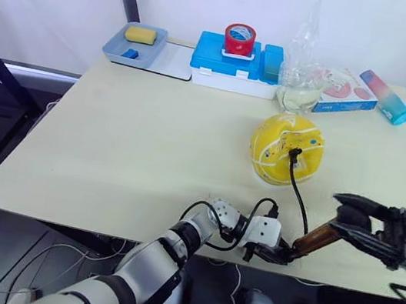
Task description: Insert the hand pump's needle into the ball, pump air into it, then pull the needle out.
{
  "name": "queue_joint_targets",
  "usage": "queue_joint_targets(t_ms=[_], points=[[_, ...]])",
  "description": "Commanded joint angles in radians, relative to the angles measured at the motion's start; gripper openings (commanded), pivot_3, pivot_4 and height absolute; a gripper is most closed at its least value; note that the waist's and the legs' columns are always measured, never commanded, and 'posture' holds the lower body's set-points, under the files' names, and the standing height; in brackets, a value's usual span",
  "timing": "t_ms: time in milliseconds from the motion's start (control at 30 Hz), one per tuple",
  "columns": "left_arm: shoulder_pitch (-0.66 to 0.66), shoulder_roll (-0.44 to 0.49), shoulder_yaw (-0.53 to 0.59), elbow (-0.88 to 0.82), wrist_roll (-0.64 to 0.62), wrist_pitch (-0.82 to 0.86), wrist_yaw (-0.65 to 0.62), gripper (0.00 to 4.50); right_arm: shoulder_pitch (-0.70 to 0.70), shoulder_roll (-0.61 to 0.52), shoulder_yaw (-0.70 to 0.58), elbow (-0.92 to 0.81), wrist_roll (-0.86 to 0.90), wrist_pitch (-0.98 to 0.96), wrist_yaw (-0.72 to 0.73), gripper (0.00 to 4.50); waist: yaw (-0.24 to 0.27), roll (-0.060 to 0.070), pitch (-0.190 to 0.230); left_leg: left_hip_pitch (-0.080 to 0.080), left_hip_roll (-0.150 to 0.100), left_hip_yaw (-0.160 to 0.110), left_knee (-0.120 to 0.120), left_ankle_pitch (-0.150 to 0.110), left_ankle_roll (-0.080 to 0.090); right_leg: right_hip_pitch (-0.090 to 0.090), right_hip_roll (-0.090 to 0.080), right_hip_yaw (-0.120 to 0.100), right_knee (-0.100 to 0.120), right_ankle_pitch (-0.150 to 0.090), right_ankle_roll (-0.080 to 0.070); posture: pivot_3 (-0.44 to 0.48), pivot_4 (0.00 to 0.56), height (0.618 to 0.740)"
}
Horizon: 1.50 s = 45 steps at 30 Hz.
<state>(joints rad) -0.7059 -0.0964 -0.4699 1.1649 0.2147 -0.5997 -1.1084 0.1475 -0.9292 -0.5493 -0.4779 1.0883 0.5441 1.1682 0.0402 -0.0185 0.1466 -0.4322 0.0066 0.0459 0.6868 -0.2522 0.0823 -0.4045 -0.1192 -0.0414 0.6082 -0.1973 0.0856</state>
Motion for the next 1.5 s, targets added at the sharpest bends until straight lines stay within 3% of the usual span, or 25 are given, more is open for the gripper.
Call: queue_joint_targets(t_ms=[33, 233, 400, 533, 733, 900, 1033, 1167, 1500], points=[[0.031, 0.021, -0.046, 0.053, 0.064, 0.031, -0.043, 1.10, -0.052, -0.060, -0.177, 0.022, 0.076, 0.045, -0.063, 2.04, 0.000, 0.000, 0.000, 0.000, 0.000, 0.000, 0.000, 0.000, 0.000, 0.000, 0.000, 0.000, 0.000, 0.000, 0.000, 0.000, 0.150, 0.739], [0.031, 0.020, -0.040, 0.052, 0.059, 0.036, -0.055, 1.10, -0.088, -0.131, -0.258, 0.045, 0.151, 0.155, -0.064, 2.04, 0.000, -0.001, 0.000, 0.000, 0.000, 0.000, 0.000, 0.000, 0.000, 0.000, 0.000, 0.000, 0.000, 0.000, 0.000, 0.000, 0.150, 0.739], [0.033, 0.019, -0.040, 0.051, 0.063, 0.033, -0.047, 1.10, -0.109, -0.114, -0.249, 0.029, 0.185, 0.191, -0.079, 2.04, 0.000, 0.000, 0.000, 0.000, 0.000, 0.000, 0.000, 0.000, 0.000, 0.000, 0.000, 0.000, 0.000, 0.000, 0.000, 0.000, 0.150, 0.739], [0.029, 0.012, -0.038, 0.050, 0.062, 0.027, -0.034, 1.10, -0.038, -0.038, -0.159, -0.016, 0.099, 0.161, -0.046, 2.04, 0.001, -0.002, 0.000, 0.000, 0.000, -0.001, -0.001, 0.000, 0.000, 0.000, 0.000, -0.001, -0.001, 0.000, 0.000, 0.000, 0.150, 0.739], [0.023, 0.000, -0.028, 0.045, 0.058, 0.021, 0.002, 1.10, 0.084, 0.072, 0.061, 0.004, -0.163, -0.005, 0.021, 2.04, 0.000, -0.003, -0.002, 0.000, 0.000, 0.000, -0.001, 0.000, 0.000, 0.000, 0.001, 0.000, -0.001, 0.000, 0.000, 0.000, 0.150, 0.739], [0.022, -0.007, -0.023, 0.046, 0.055, 0.026, 0.009, 1.10, 0.103, 0.136, 0.197, 0.062, -0.304, -0.121, 0.034, 2.04, 0.000, -0.005, -0.004, 0.001, 0.000, -0.001, 0.000, 0.000, 0.000, 0.002, 0.001, -0.001, -0.001, 0.000, 0.000, 0.000, 0.150, 0.739], [0.014, -0.012, -0.021, 0.049, 0.059, 0.027, 0.034, 1.10, 0.092, 0.180, 0.236, 0.092, -0.344, -0.182, 0.016, 2.04, 0.001, -0.005, -0.004, 0.001, 0.000, -0.001, 0.000, 0.000, 0.000, 0.002, 0.001, -0.001, -0.001, 0.000, 0.000, 0.000, 0.150, 0.739], [0.010, -0.012, -0.017, 0.054, 0.057, 0.033, 0.031, 1.10, 0.087, 0.179, 0.210, 0.080, -0.324, -0.193, 0.017, 2.04, 0.002, -0.006, -0.004, 0.001, -0.001, -0.001, 0.000, 0.000, 0.000, 0.002, 0.000, -0.001, -0.001, 0.000, 0.001, 0.000, 0.150, 0.739], [0.000, -0.011, -0.019, 0.067, 0.063, 0.032, 0.033, 1.10, -0.018, 0.017, -0.062, 0.021, -0.002, 0.005, -0.024, 2.04, 0.002, -0.003, -0.002, 0.000, -0.001, -0.001, 0.000, 0.000, 0.000, 0.002, -0.001, -0.001, -0.001, 0.000, 0.001, 0.000, 0.150, 0.739]])
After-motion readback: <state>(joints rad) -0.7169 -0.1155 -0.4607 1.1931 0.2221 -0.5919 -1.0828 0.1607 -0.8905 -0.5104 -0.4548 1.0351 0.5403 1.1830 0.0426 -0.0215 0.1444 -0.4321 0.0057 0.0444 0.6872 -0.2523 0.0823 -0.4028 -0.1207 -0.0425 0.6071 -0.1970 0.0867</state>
